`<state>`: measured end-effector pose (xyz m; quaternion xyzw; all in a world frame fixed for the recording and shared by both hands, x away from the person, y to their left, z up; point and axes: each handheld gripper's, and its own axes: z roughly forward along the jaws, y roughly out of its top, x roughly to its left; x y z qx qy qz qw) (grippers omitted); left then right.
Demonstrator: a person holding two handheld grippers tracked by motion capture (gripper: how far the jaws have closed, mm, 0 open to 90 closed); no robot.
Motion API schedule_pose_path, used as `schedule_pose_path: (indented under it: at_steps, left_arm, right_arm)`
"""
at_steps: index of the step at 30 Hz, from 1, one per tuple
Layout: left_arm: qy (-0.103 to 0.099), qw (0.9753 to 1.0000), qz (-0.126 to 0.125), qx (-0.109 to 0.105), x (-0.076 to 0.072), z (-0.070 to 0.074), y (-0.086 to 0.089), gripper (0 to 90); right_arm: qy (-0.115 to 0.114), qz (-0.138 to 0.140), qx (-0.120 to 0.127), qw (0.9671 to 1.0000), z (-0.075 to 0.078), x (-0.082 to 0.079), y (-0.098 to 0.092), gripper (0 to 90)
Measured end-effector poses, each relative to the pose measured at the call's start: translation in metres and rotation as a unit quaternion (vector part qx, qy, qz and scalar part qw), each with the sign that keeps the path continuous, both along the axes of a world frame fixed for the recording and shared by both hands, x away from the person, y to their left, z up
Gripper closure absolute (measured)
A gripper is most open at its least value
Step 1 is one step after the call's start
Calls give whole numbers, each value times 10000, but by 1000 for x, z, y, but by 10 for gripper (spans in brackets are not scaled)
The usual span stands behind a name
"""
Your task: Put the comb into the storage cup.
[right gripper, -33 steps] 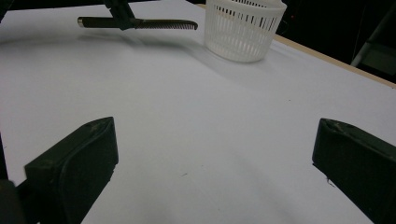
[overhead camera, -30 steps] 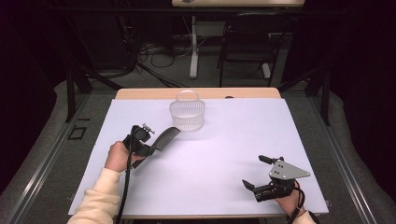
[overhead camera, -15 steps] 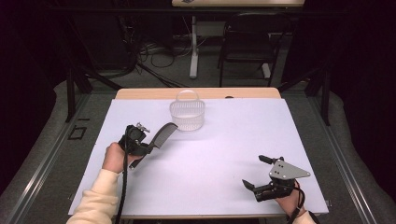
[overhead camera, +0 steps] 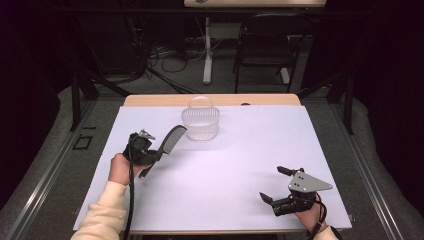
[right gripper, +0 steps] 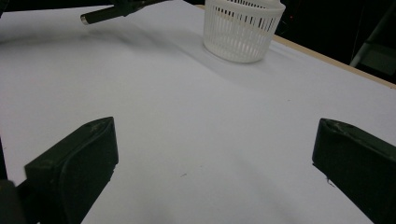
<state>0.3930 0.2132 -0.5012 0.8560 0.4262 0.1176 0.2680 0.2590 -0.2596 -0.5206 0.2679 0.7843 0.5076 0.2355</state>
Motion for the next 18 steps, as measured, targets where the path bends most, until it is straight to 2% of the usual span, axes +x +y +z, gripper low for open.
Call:
schedule_pose_path:
  at_steps: [6, 10, 18]
  left_arm:
    - [-100, 9998, 52, -156, 0, 0, 2, 723]
    - [-75, 9999, 42, -132, 1, -3, 2, 723]
    - [-246, 9995, 96, -187, 0, -2, 3, 723]
  right_arm:
    - [-2, -4, 3, 10000, 0, 0, 0, 0]
    - [-4, 0, 3, 10000, 0, 0, 0, 0]
    - [4, -3, 23, 10000, 0, 0, 0, 0]
